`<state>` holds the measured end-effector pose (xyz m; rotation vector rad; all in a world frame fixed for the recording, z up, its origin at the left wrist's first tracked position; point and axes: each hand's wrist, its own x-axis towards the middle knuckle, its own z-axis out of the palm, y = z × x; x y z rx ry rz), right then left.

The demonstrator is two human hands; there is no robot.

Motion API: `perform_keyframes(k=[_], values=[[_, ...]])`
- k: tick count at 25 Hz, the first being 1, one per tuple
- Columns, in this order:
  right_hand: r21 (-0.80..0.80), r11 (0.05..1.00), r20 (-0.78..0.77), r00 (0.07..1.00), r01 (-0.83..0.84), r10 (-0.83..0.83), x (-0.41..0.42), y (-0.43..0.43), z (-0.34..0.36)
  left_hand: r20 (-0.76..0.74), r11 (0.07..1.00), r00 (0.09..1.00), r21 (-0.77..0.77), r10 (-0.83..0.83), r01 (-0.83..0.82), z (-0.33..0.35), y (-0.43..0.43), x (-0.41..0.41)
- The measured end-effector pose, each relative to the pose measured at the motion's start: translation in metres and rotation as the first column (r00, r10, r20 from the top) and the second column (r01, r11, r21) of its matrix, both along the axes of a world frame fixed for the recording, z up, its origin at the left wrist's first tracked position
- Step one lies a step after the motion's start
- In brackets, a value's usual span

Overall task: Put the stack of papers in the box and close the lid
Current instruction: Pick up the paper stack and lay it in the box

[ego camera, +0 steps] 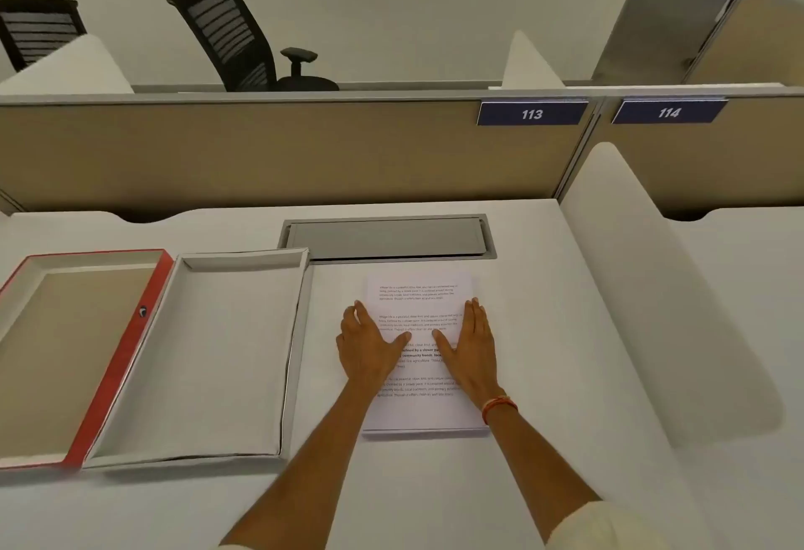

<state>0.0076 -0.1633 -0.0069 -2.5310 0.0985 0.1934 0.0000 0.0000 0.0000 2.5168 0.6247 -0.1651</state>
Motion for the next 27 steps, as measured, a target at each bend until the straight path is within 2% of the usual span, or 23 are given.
perform_keyframes(k=[3, 6, 9, 16, 21, 24, 27], values=[[-0.02, 0.986, -0.041, 0.985, 0.166, -0.167, 0.009, 0.002, 0.0, -0.103, 0.988, 0.983, -0.001, 0.152, -0.153, 0.005, 0.0, 0.006], [-0.133, 0.942, -0.161, 0.931, 0.307, -0.327, 0.018, 0.005, 0.008, -0.212, 0.962, 0.953, -0.117, 0.219, -0.247, 0.011, -0.001, 0.014], [-0.055, 0.92, -0.3, 0.873, 0.388, -0.386, 0.028, 0.007, 0.012, -0.271, 0.945, 0.935, -0.168, 0.23, -0.281, 0.018, 0.0, 0.023], [-0.017, 0.92, -0.431, 0.827, 0.393, -0.361, 0.046, 0.003, 0.023, -0.365, 0.95, 0.913, -0.176, 0.181, -0.258, 0.025, 0.005, 0.034], [0.064, 0.918, -0.427, 0.842, 0.392, -0.33, 0.046, 0.006, 0.024, -0.384, 0.948, 0.906, -0.181, 0.178, -0.263, 0.024, 0.003, 0.033], [0.171, 0.91, -0.404, 0.869, 0.378, -0.285, 0.045, 0.004, 0.024, -0.349, 0.956, 0.914, -0.123, 0.209, -0.266, 0.025, -0.001, 0.032], [0.225, 0.916, -0.408, 0.886, 0.332, -0.221, 0.045, 0.001, 0.026, -0.292, 0.956, 0.939, -0.169, 0.183, -0.239, 0.023, -0.002, 0.032]])
